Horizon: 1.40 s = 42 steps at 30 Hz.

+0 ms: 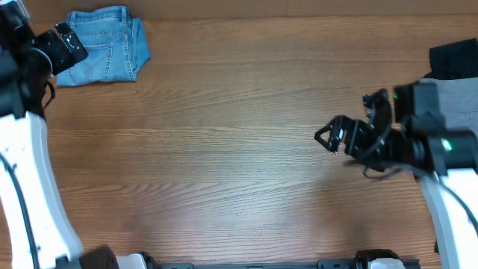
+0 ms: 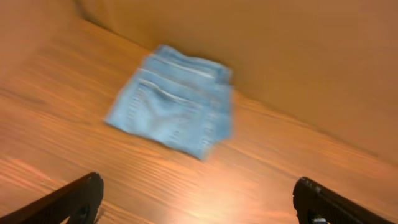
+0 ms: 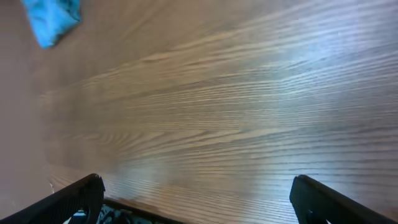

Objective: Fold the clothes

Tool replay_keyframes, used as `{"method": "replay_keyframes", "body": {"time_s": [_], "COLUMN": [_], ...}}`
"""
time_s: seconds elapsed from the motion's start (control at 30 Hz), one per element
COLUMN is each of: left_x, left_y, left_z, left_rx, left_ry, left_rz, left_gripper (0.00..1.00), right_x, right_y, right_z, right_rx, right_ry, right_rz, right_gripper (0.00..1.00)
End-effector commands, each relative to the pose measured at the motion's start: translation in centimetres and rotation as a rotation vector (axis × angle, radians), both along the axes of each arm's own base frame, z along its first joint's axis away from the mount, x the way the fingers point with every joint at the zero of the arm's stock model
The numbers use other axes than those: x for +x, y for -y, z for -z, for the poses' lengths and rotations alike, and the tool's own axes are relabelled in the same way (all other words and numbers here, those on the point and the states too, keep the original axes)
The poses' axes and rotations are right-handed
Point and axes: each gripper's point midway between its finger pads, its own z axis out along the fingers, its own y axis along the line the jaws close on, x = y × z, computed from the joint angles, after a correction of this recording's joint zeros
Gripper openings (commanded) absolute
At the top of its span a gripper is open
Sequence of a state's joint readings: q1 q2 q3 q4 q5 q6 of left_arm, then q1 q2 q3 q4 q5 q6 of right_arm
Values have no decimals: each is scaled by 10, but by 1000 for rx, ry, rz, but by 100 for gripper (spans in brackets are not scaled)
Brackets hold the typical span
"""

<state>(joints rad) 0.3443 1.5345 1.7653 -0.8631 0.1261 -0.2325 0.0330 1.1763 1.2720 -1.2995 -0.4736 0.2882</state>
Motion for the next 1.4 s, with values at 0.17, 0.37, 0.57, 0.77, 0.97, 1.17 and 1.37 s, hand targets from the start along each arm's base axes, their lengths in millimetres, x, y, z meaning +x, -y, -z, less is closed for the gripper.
{"method": "replay_keyframes", "body": {"time_s": [0.17, 0.37, 0.57, 0.77, 0.97, 1.17, 1.37], "left_x": [-99, -166, -225, -239, -241, -250, -259], "left_y": [115, 135, 154, 153, 153, 155, 157], "left_z": [-27, 25, 59, 70, 75, 92, 106], "left_rx": [-229, -245, -212, -178, -188, -219, -245], "left_ry": [37, 72, 204, 248, 223, 144, 79], "left_rz": [261, 270, 308, 288, 285, 275, 266], "left_gripper": [100, 100, 100, 100, 100, 100, 100], "right_x": [-85, -131, -132, -122, -120, -125, -129], "right_y": [29, 31, 49, 50, 50, 50, 50], "right_z": [-79, -79, -53, -55, -57, -48, -41], "right_rx": [-86, -38, -112, -117, -114, -121, -127], "right_ry": [443, 582, 607, 636, 649, 607, 573], "right_rz": [148, 195, 271, 276, 277, 273, 270], "right_gripper": [100, 100, 100, 100, 100, 100, 100]}}
